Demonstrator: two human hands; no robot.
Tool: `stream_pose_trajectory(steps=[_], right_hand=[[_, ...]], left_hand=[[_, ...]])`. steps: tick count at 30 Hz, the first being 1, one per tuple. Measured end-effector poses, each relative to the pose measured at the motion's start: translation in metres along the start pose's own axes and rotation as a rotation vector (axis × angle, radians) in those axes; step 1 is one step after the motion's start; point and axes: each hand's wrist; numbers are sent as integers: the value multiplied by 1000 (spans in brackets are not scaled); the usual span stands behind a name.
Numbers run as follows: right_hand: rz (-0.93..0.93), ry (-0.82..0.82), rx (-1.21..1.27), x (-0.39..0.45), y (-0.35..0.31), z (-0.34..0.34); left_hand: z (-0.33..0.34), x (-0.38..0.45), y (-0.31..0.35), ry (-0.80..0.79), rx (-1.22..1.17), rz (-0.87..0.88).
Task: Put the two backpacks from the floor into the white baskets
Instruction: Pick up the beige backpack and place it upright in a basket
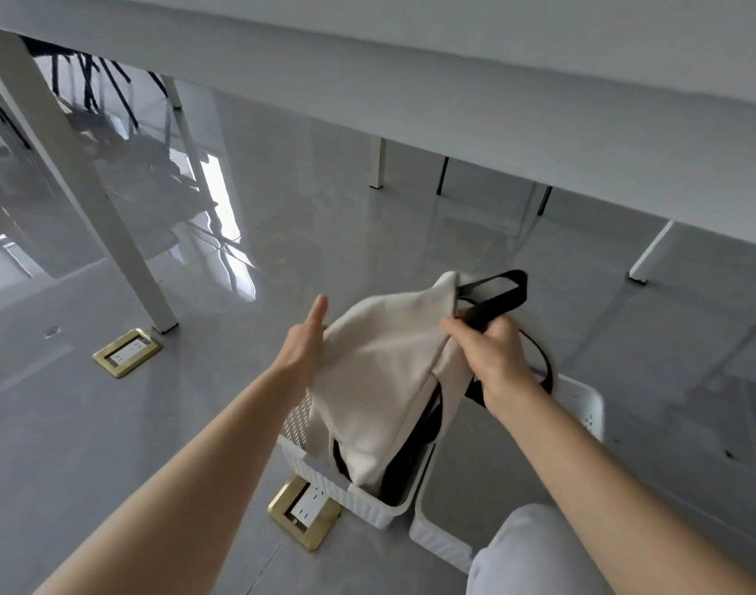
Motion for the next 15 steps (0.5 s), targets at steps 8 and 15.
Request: stream_pose_trajectory(steps=[8,15], right_hand=[[56,-216,110,-1,7,5],[11,-58,26,12,-4,13]], left_hand=[[16,0,36,-120,194,-54],[17,13,57,145,269,382]])
Point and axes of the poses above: each hand's wrist, its own x-axis towards the middle knuckle, its own z-axis out of the palm, y = z × x, and after that the axes turned 2 degrees about -x, right-handed
